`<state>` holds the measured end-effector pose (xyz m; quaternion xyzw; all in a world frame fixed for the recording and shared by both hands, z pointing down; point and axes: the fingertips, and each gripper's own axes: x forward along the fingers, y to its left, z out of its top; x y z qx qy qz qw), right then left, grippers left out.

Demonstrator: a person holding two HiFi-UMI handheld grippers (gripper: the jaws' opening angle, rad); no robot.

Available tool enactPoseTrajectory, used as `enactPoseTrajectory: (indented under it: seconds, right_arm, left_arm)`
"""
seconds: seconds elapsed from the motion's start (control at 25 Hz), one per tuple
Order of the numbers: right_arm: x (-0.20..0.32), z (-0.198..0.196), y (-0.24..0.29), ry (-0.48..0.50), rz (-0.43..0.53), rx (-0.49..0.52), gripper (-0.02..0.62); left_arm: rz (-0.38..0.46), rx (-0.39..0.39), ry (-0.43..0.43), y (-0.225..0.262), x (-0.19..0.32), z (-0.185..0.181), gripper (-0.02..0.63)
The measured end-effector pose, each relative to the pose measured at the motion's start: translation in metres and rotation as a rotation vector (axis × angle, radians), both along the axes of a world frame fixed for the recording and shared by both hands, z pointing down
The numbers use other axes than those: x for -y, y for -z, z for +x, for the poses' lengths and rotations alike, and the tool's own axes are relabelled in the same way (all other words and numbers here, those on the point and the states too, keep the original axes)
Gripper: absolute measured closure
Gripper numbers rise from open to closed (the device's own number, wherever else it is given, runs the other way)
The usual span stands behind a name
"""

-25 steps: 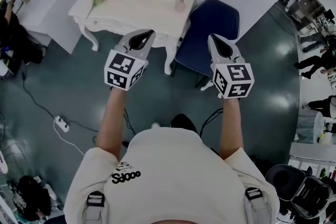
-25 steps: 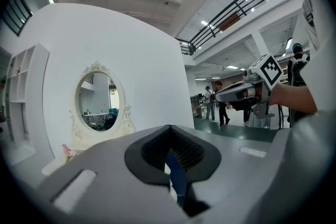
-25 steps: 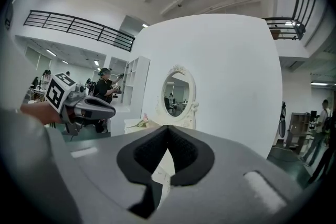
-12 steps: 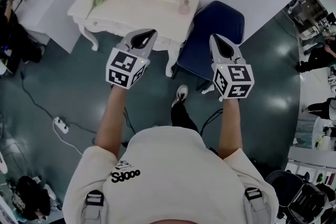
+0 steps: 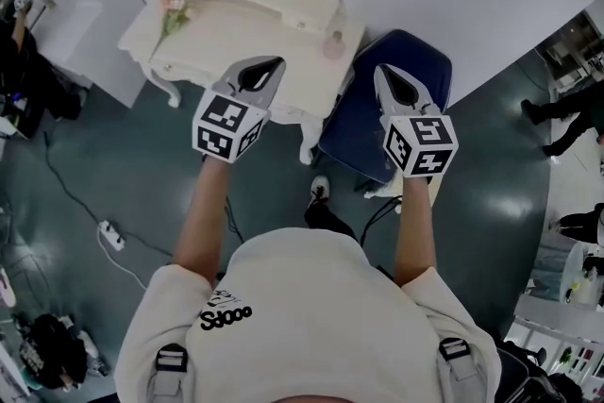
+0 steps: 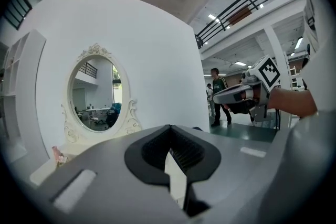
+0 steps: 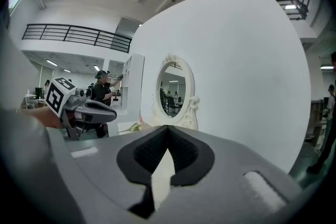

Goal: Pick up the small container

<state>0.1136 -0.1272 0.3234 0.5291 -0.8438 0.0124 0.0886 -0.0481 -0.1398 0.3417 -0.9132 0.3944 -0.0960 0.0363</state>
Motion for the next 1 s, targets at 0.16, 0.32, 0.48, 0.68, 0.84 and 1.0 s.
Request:
enactPoseTrajectory:
  seconds: [0.16, 0.32, 0.48, 0.68, 0.84, 1.0]
  right_arm:
    - [0.056, 0.015, -0.002, 0.039, -0.025, 0.004, 0.594]
    - [0.104, 0.019, -0.003, 0.100, -0.037, -0.007, 0.594]
    - [0.147, 0.028, -0.017, 0.132, -0.068, -0.019, 0.594]
    - [0.186, 0.039, -0.040, 0.140, -0.100, -0.060, 0.594]
    - [0.202, 0.030, -0.055, 0.165, -0.145, -0.048, 0.594]
    - [0.218, 0.021, -0.080, 0.145, -0.230, 0.008, 0.594]
  left_arm:
    - [-0.011, -0.006, 0.019, 0.007, 0.051, 0.018, 0.586]
    - [-0.025, -0.003, 0.054, 0.008, 0.097, 0.028, 0.586]
    - [-0.057, -0.006, 0.090, -0.004, 0.136, 0.037, 0.586]
    - [-0.103, -0.004, 0.107, -0.022, 0.167, 0.047, 0.586]
    - [-0.144, 0.008, 0.096, -0.036, 0.186, 0.045, 0.586]
    - [-0.191, 0.007, 0.059, -0.051, 0.207, 0.039, 0.586]
